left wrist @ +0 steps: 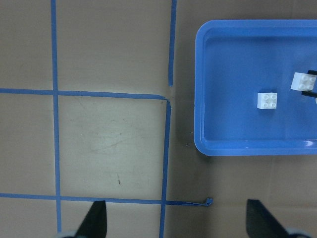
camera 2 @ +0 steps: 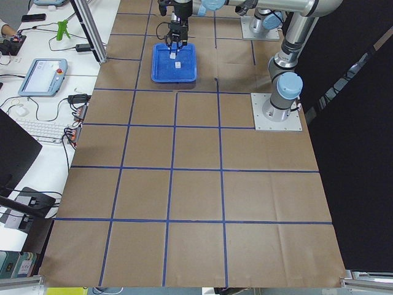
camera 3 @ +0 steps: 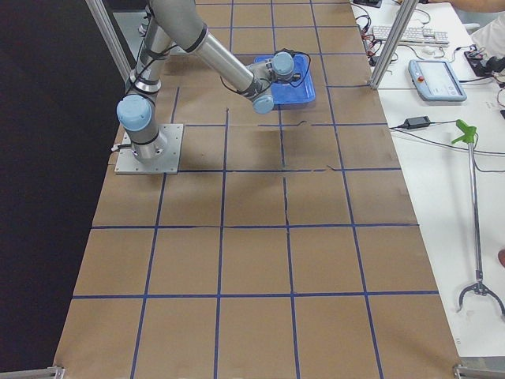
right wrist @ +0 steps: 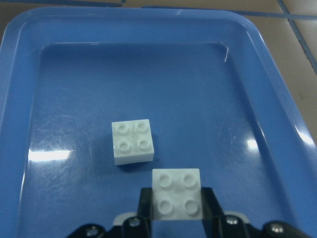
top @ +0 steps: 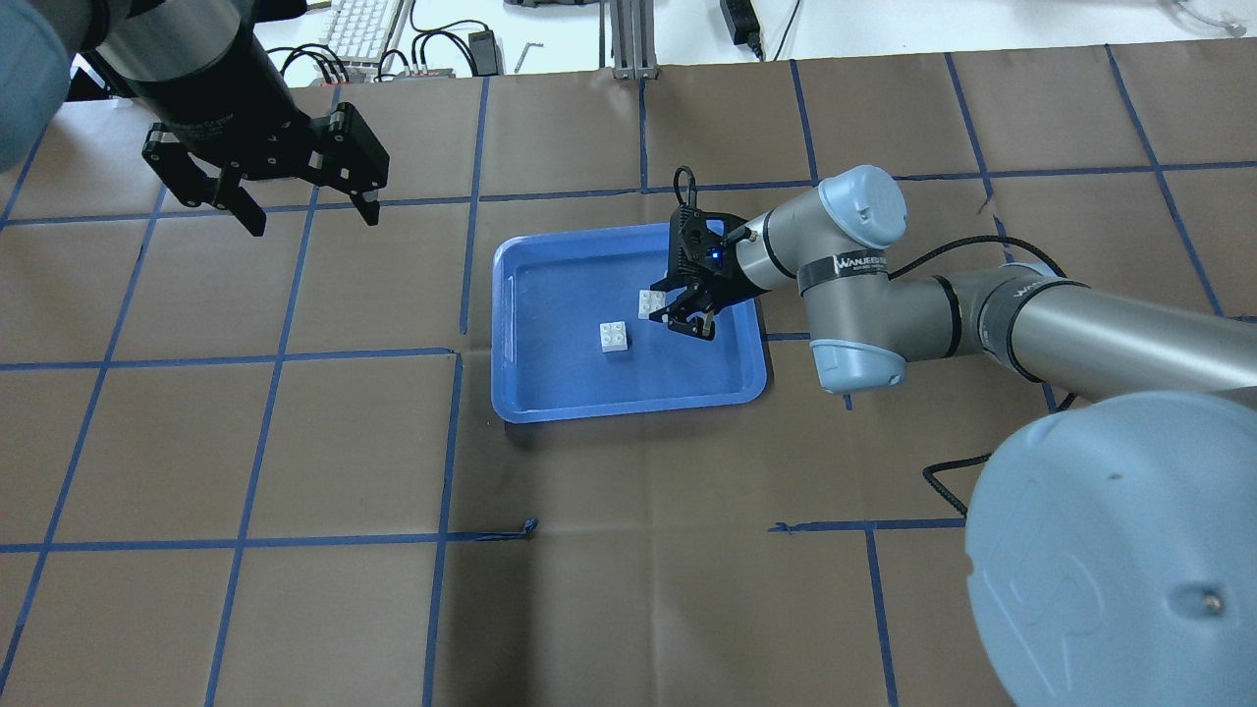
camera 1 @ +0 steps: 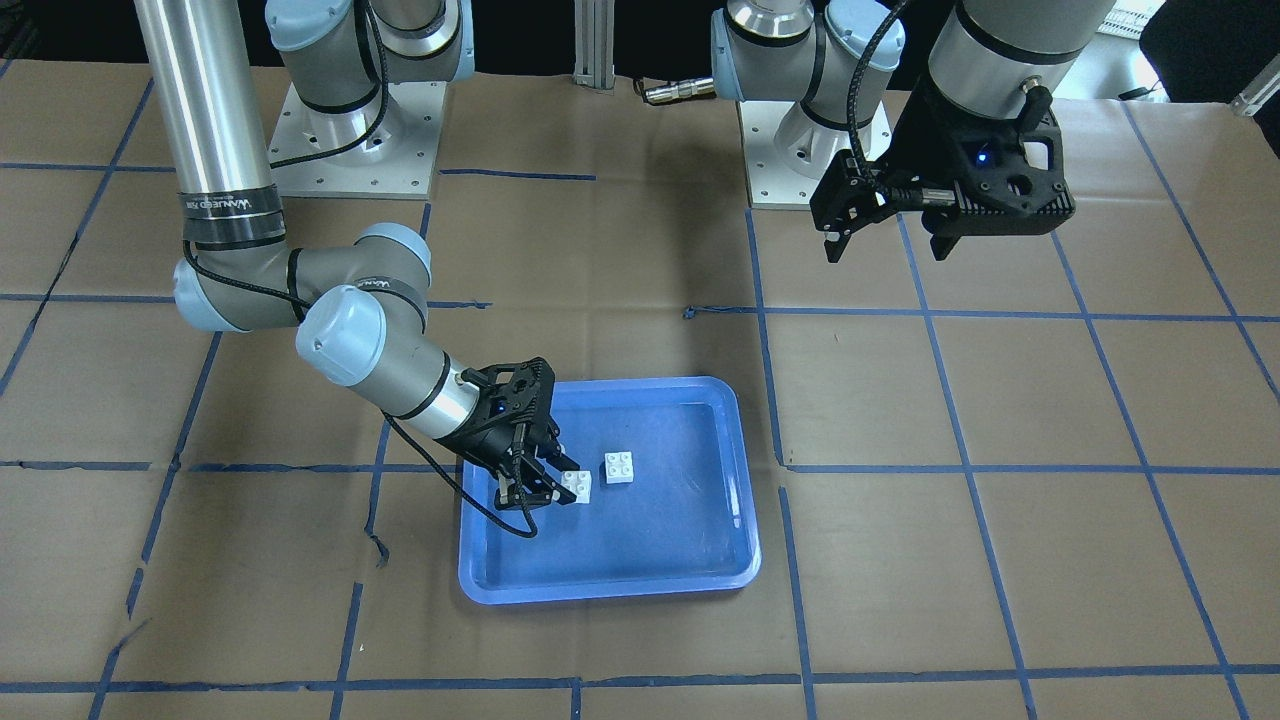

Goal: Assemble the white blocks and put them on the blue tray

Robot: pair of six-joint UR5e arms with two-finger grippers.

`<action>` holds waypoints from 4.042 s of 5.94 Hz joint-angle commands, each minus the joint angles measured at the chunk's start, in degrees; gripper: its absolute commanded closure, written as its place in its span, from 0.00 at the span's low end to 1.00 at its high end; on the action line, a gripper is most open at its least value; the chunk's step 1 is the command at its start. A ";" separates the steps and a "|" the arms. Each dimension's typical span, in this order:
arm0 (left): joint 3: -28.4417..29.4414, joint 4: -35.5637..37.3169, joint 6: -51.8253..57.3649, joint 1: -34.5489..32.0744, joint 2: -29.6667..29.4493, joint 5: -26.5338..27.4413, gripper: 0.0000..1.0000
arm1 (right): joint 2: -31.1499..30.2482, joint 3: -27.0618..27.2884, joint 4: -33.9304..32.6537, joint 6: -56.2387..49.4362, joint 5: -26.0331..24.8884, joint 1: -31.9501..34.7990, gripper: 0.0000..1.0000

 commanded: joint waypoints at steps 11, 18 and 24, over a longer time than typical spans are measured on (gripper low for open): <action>0.09 0.00 0.00 0.00 0.33 0.02 0.00 | 0.81 0.69 -0.03 1.12 -3.41 3.59 0.69; 0.18 0.00 0.00 0.00 0.41 0.02 0.00 | 1.34 0.69 0.14 1.29 -3.24 3.59 0.69; 0.18 0.00 0.00 0.09 0.50 0.11 0.00 | 1.34 0.51 -0.30 1.30 -2.71 3.59 0.44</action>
